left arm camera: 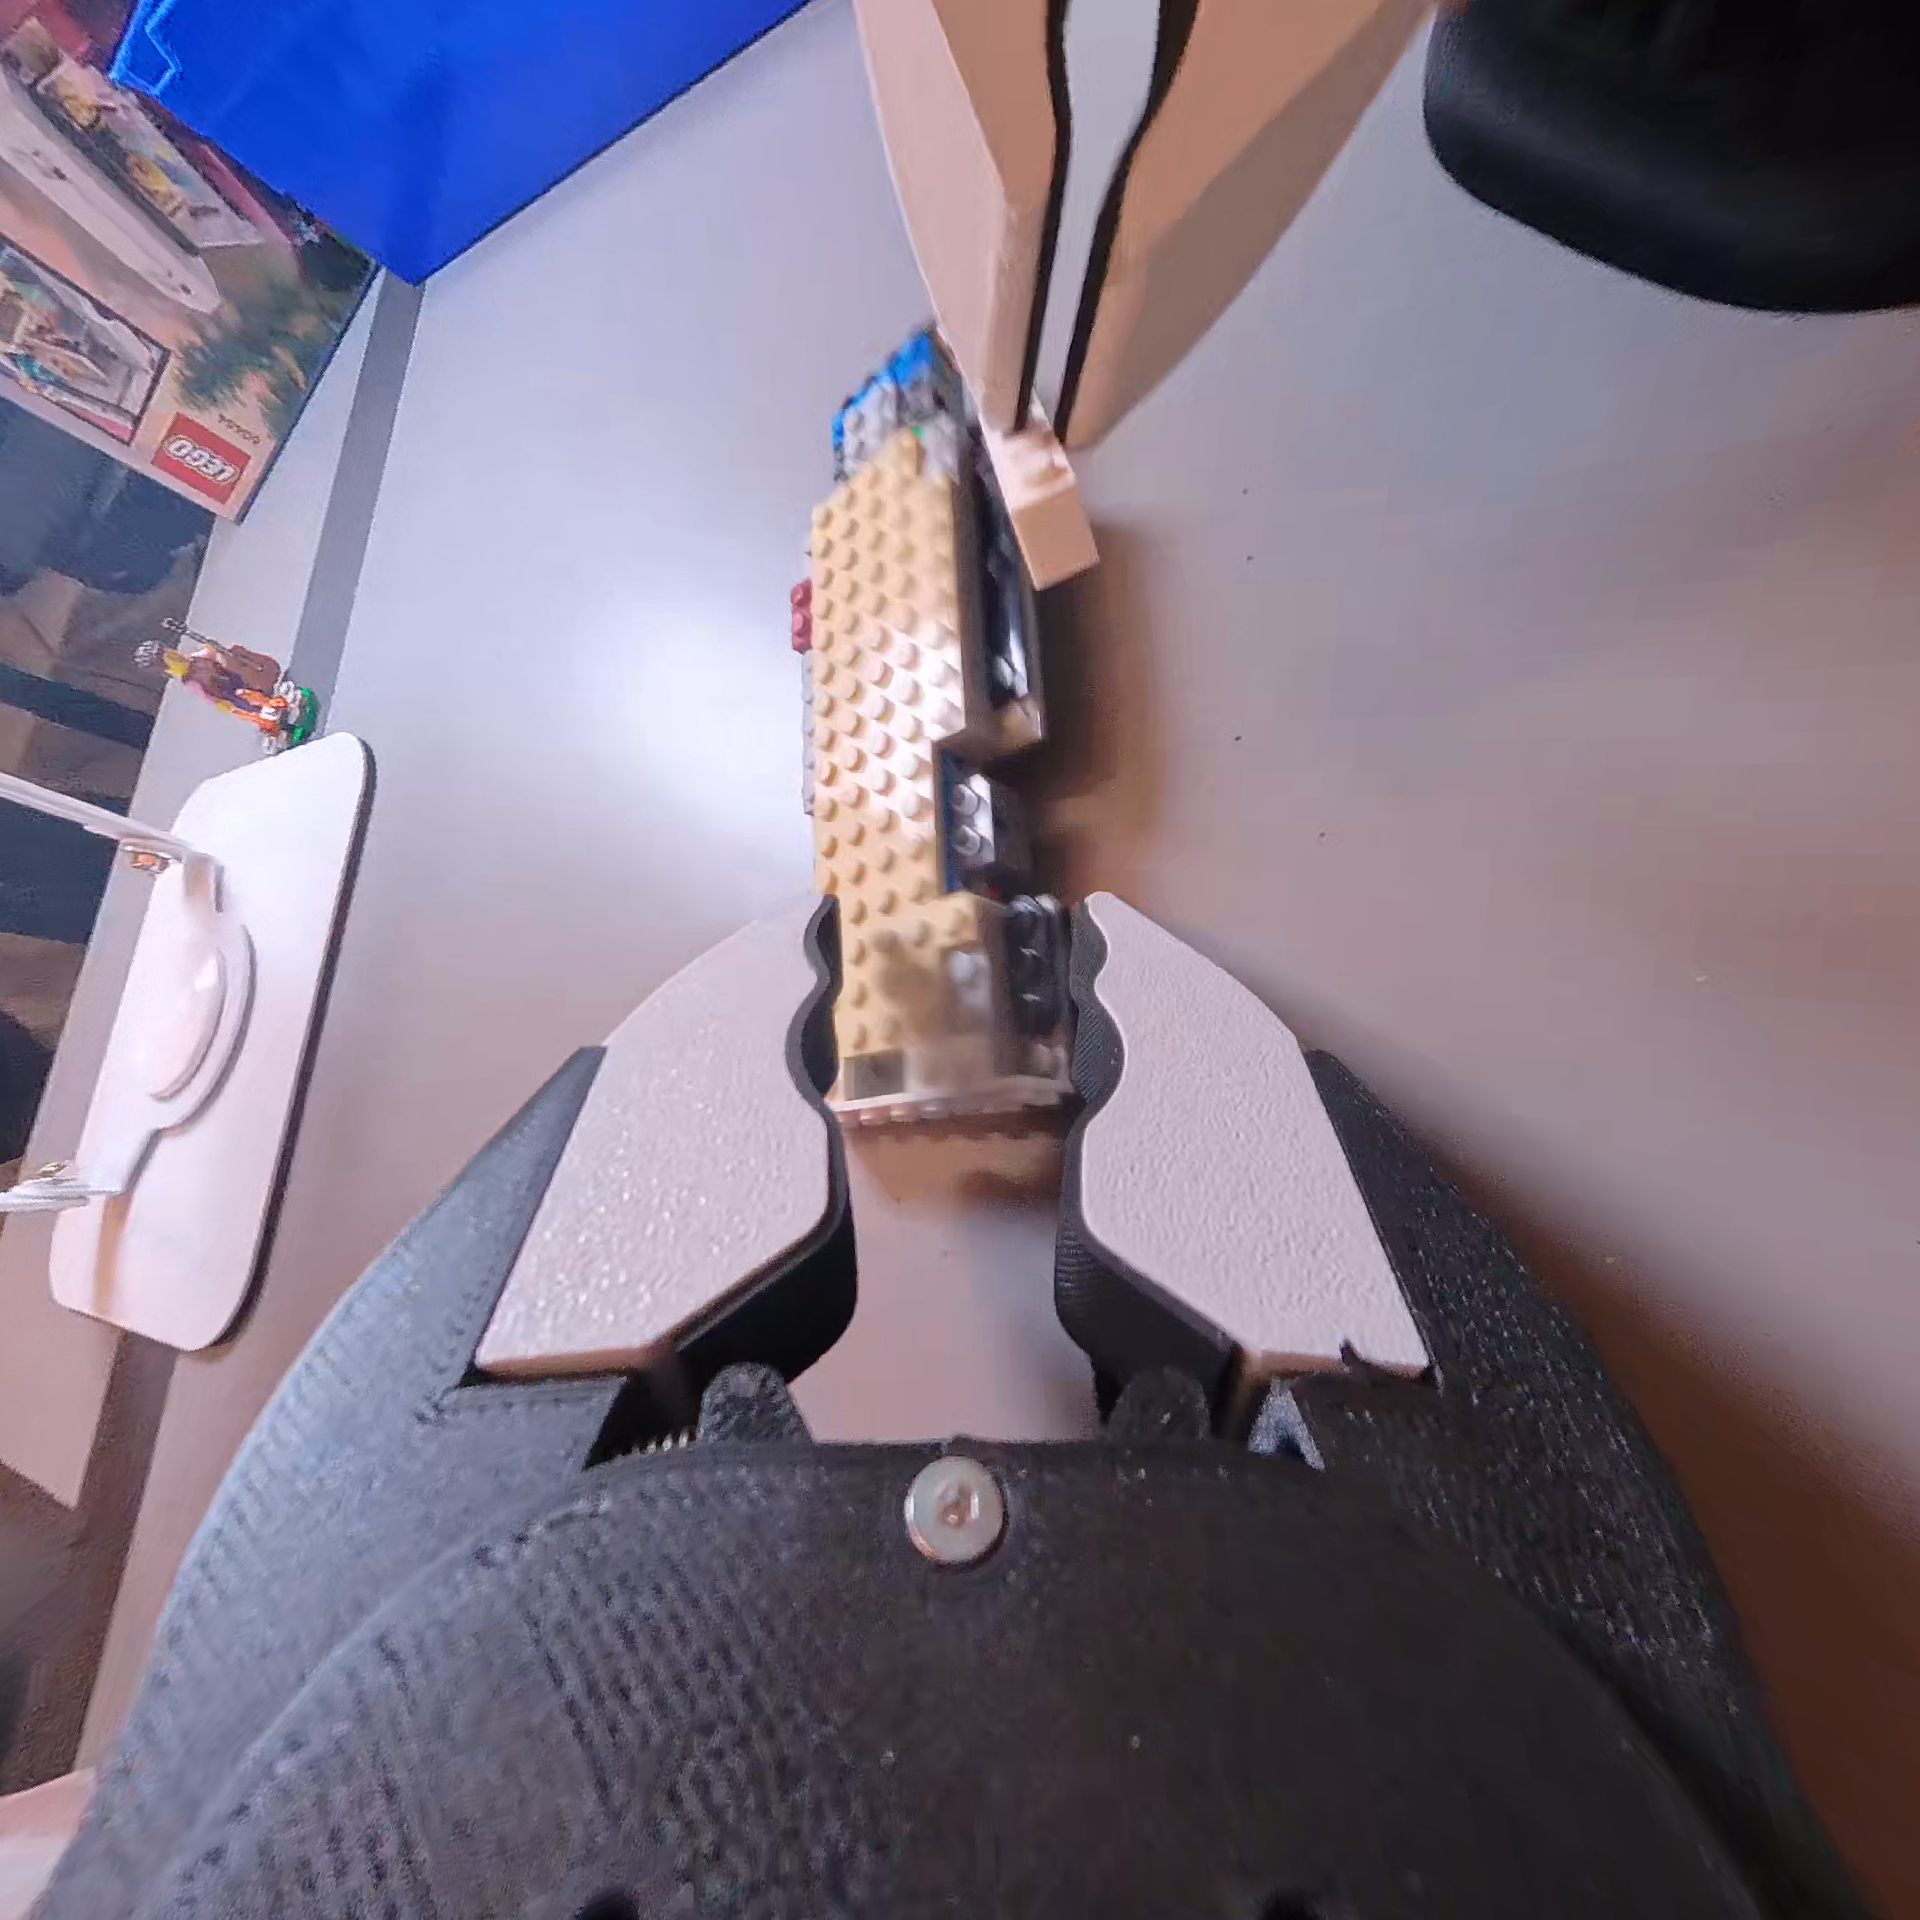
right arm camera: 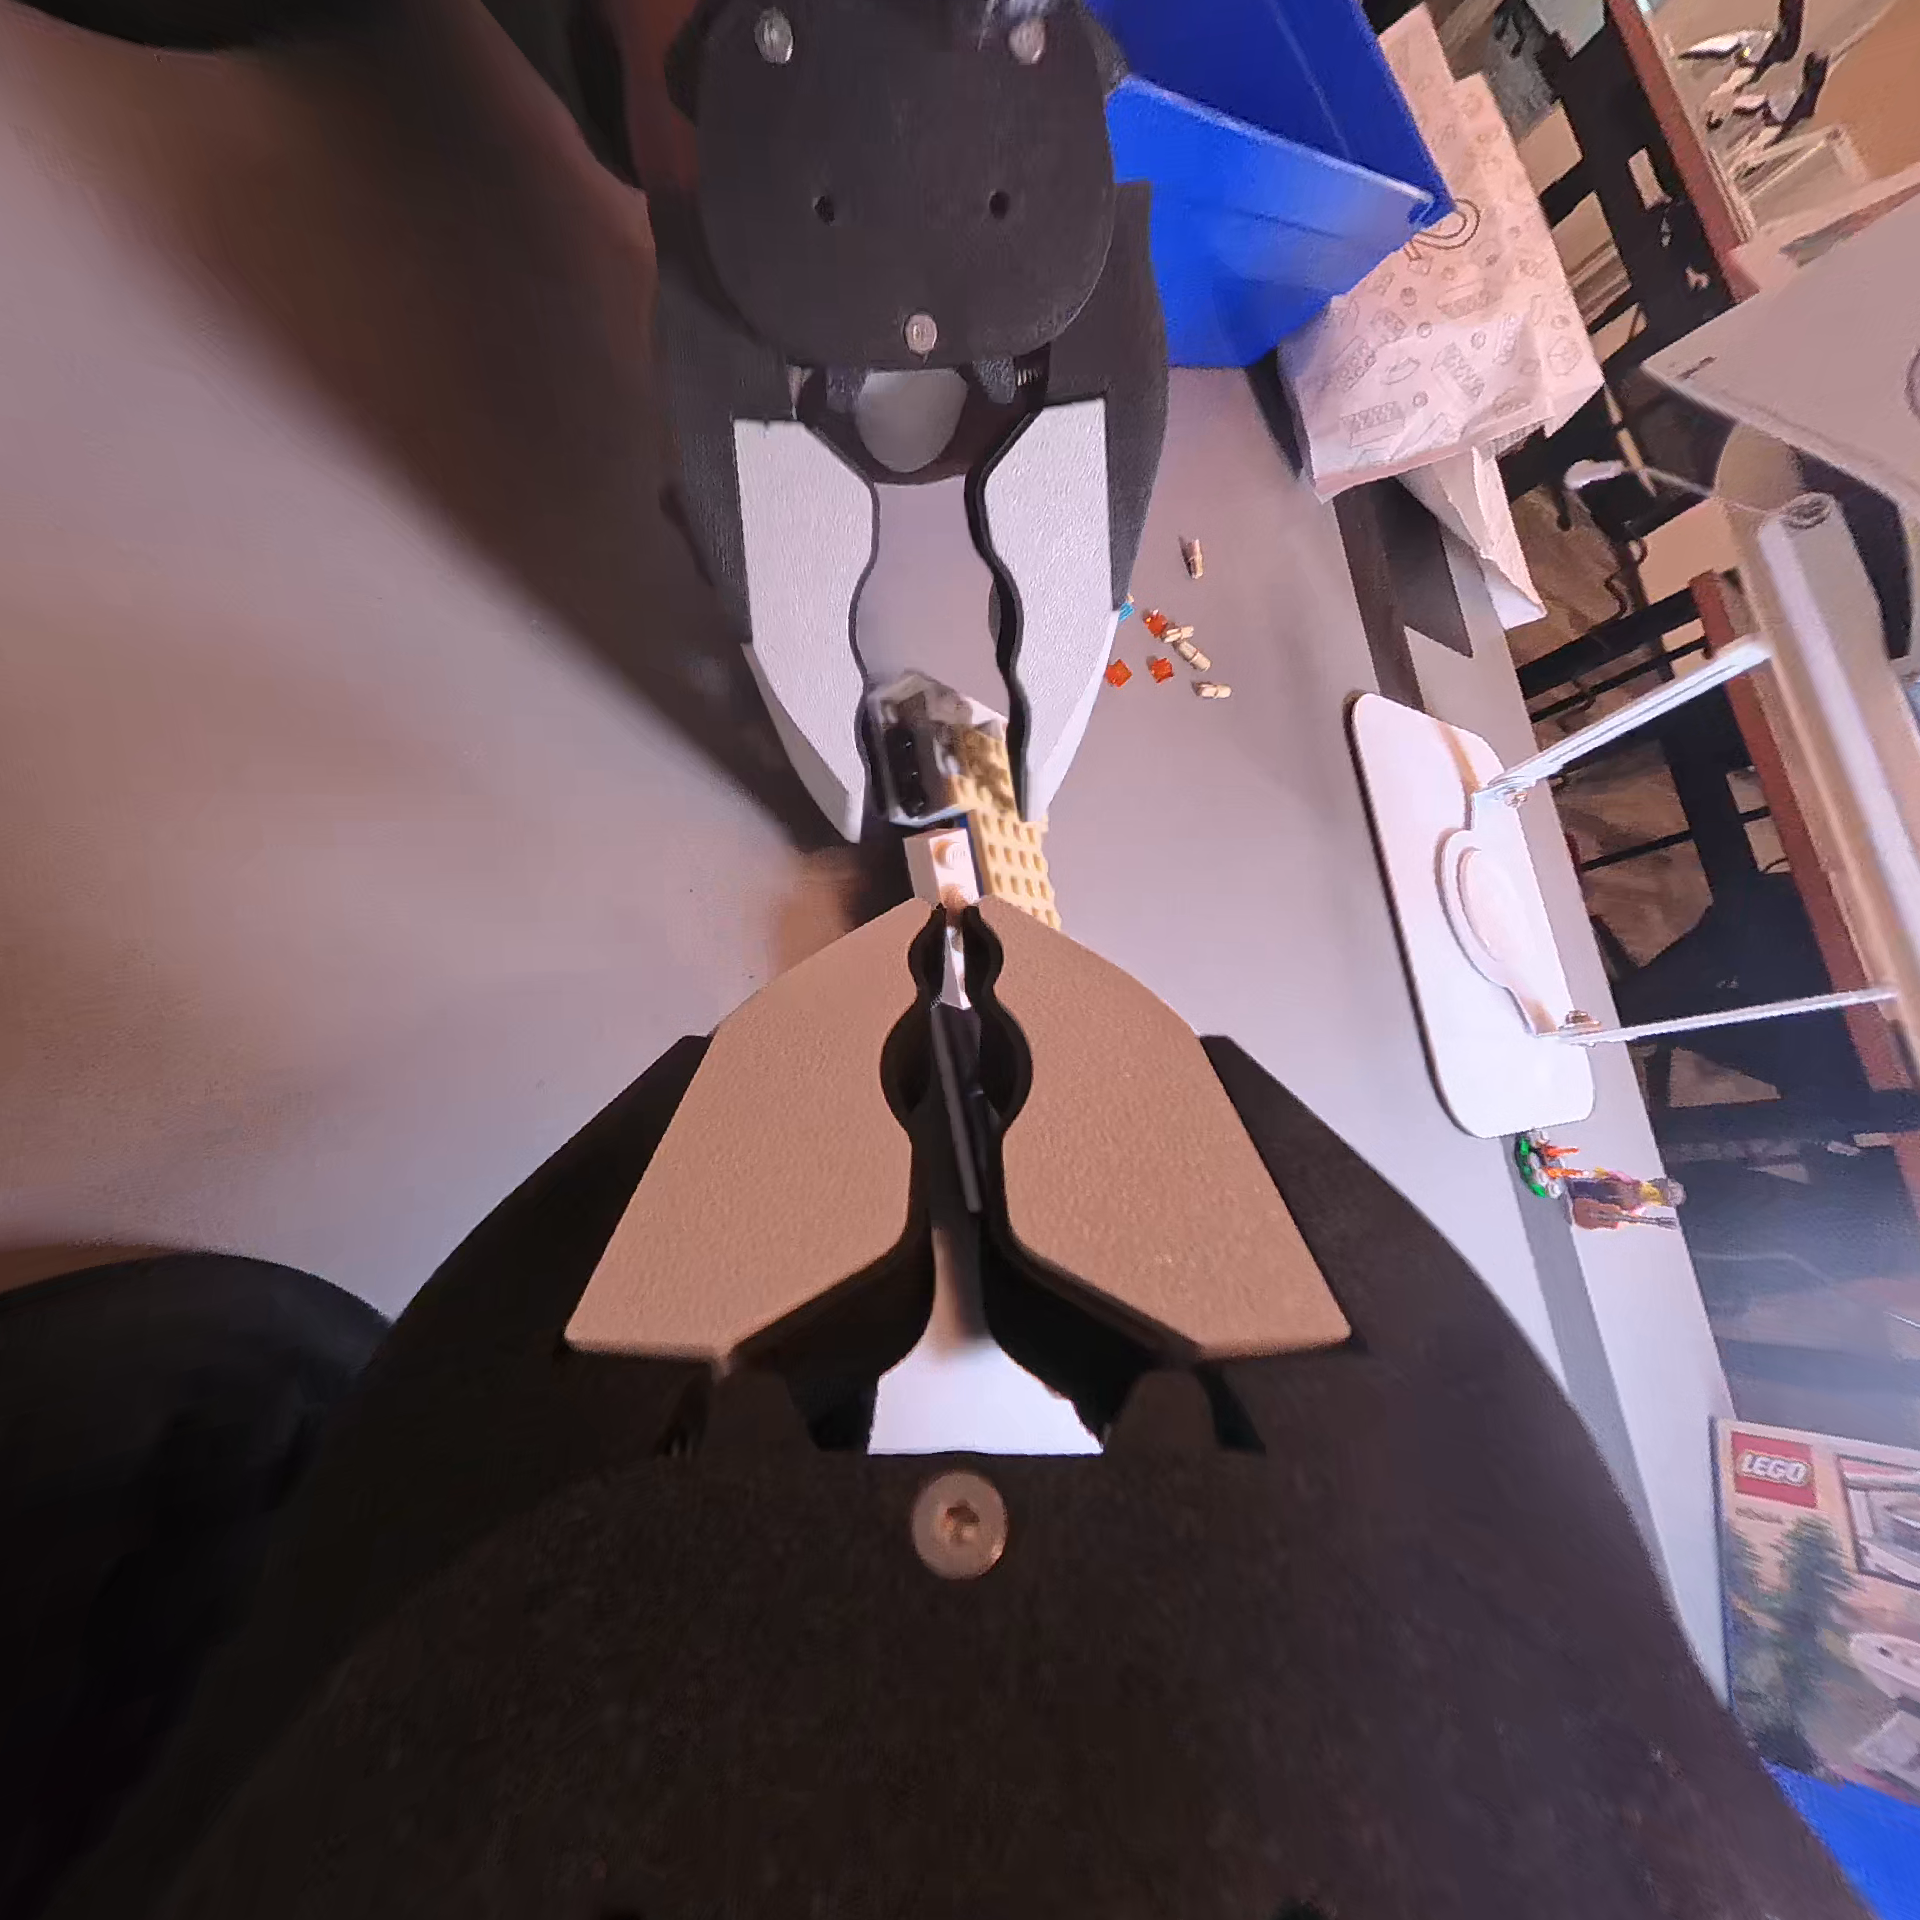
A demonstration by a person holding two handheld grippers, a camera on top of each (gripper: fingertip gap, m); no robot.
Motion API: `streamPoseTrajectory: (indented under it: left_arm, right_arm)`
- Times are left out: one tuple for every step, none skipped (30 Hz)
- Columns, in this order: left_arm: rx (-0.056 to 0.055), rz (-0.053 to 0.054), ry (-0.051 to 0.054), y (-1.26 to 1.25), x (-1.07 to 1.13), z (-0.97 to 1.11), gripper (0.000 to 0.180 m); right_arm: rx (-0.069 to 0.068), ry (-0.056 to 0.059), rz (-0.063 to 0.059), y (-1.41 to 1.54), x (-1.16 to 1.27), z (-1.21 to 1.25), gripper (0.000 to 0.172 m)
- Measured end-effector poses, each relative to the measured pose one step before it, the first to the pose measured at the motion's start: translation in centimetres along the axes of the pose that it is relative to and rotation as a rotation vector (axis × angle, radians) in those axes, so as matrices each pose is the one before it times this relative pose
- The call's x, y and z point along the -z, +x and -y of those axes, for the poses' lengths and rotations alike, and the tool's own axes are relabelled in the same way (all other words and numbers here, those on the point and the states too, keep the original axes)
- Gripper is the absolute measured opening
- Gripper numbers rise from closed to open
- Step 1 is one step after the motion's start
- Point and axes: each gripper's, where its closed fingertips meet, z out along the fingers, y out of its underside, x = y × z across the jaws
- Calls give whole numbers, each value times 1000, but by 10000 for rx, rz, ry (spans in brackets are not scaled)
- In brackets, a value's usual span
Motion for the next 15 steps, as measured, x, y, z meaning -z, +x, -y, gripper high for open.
streamPoseTrajectory:
  left_arm:
    - [154,-88,216,73,300,255,44]
    - [146,-76,282,70,463,420,43]
    - [166,-130,405,246,563,751,41]
    - [241,-300,453,588,541,943,36]
    - [331,-394,407,795,370,958,33]
    - [326,-274,306,657,185,795,32]
    - [155,-135,232,504,59,616,29]
    - [-1,-57,190,392,44,537,22]
    - [-67,-55,132,344,56,451,14]
    - [-73,-57,-21,249,119,248,8]
    - [-53,-1,-237,48,239,-6,7]
    - [-44,74,-359,-131,409,-125,7]
    - [-192,271,-355,-467,755,-132,7]
    - [-212,516,-264,-1021,1265,-51,7]
    - [29,648,-173,-1579,1729,-30,7]
  right_arm:
    - [-63,12,25,-343,-166,-173,3]
    - [-99,32,41,-356,-149,-108,3]
    - [-103,61,36,-331,-141,-35,3]
    - [-91,85,34,-306,-124,61,3]
    - [-85,82,14,-250,-104,153,3]
    - [-72,95,12,-176,-109,234,3]
    - [-67,150,49,-206,-91,395,3]
    - [-65,168,102,-268,-57,477,3]
    - [-34,148,87,-243,-51,490,3]
    - [6,114,33,-154,-83,443,3]
    - [25,96,7,-100,-27,358,3]
    - [-8,231,-53,29,85,450,3]
    - [-64,298,-59,124,245,472,0]
    - [-80,100,-82,412,308,-5,3]
    - [-130,-180,-161,887,310,-618,11]
